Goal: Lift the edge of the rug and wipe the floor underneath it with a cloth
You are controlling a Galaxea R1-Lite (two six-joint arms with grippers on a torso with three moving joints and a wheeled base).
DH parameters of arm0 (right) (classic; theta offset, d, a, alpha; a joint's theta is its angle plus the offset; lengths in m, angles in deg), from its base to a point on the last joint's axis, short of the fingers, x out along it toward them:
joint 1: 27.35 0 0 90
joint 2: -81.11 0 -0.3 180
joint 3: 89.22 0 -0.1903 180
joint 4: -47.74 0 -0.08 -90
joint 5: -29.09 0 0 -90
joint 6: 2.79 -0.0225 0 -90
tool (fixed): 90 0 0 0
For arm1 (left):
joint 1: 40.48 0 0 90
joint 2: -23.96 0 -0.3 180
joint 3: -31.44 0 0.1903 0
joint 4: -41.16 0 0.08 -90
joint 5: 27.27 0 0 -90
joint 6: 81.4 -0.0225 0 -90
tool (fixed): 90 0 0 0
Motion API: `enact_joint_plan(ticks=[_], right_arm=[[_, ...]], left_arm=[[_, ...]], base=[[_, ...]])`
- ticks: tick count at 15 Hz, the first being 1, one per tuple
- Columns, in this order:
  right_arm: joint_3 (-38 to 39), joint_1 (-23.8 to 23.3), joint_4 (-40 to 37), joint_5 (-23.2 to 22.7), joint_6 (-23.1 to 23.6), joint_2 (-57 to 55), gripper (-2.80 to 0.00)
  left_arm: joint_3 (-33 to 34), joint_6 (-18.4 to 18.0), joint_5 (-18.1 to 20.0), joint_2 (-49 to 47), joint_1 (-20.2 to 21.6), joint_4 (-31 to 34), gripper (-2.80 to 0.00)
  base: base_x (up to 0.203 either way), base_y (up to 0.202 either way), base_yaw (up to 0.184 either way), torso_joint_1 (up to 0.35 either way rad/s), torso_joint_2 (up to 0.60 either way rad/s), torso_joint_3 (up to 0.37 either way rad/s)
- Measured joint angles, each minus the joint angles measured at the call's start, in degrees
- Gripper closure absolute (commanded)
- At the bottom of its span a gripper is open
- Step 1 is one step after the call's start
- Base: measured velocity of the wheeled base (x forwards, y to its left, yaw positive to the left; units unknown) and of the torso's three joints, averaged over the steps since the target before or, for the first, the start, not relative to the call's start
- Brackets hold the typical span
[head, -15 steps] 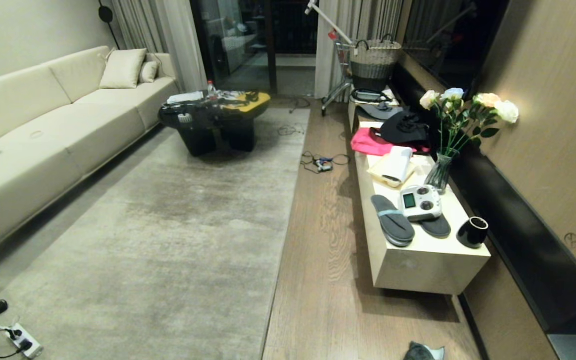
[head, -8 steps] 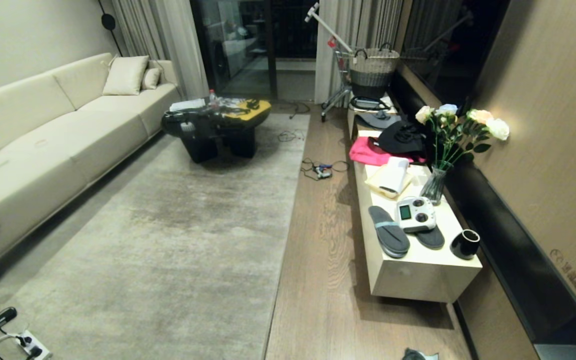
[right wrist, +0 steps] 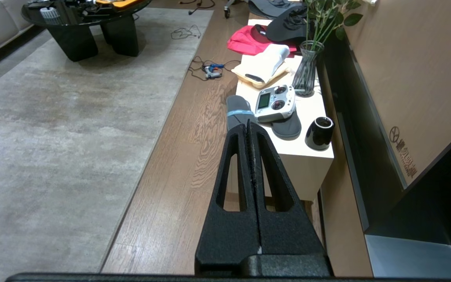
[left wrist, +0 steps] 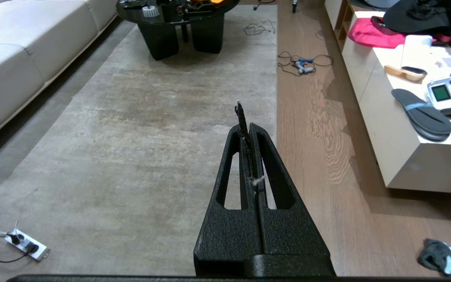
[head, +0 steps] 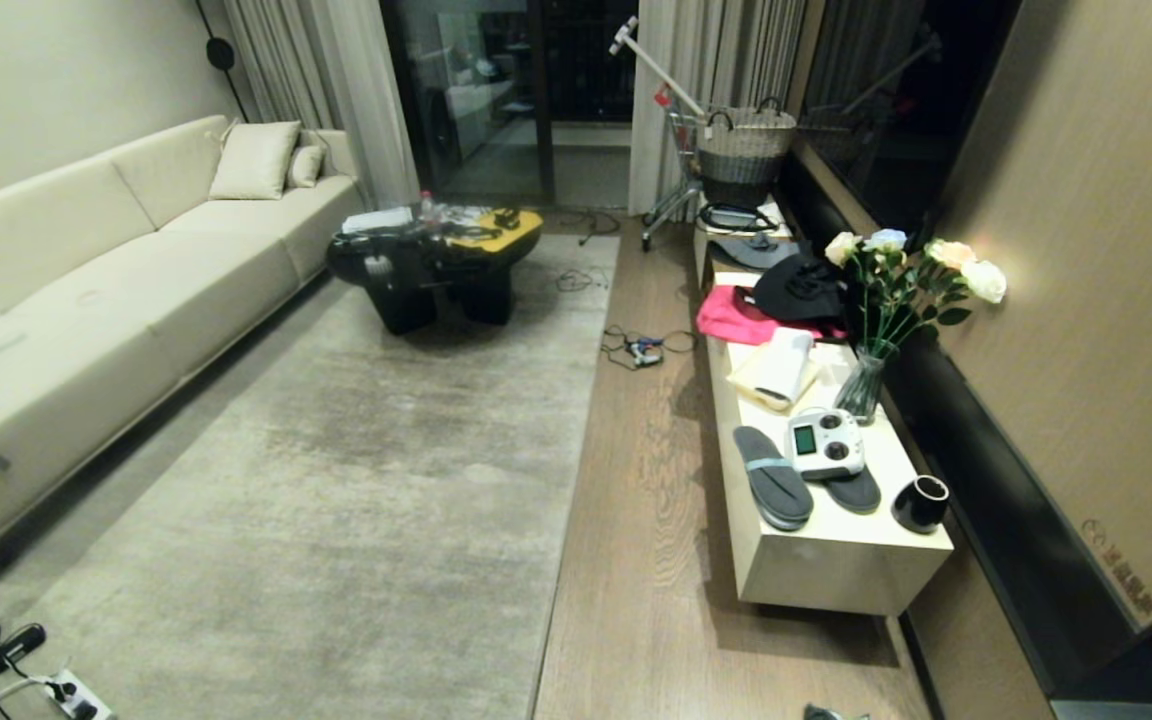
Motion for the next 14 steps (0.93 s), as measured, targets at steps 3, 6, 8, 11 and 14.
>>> enact_joint_plan(ticks=[3,6,8,11,14], right_arm=[[0.0,0.0,0.0,0.0,0.0,0.0,0.00],[0.0,0.0,0.0,0.0,0.0,0.0,0.00],[0.0,0.0,0.0,0.0,0.0,0.0,0.00],[0.0,-0.1,-0.1,-0.1,-0.1,0.0,0.00],[0.0,0.0,-0.1,-0.1,-0.4,0.0,0.00]], left_arm=[[0.0,0.0,0.0,0.0,0.0,0.0,0.00],[0.0,0.0,0.0,0.0,0.0,0.0,0.00],[0.0,0.0,0.0,0.0,0.0,-0.1,0.00],[0.0,0.0,0.0,0.0,0.0,0.0,0.00],[0.0,0.0,0.0,0.0,0.0,0.0,0.00]], base=[[0.000,0.000,0.000,0.145,-0.34,-0.194],[0.000,0.000,0.000,0.150,-0.33,-0.187],[0.001,-0.003,0.025,0.134,-0.32,-0.177],[0.003,-0.008,0.123,0.014,-0.01,-0.007],[0.003,-0.004,0.071,0.002,0.00,0.002]])
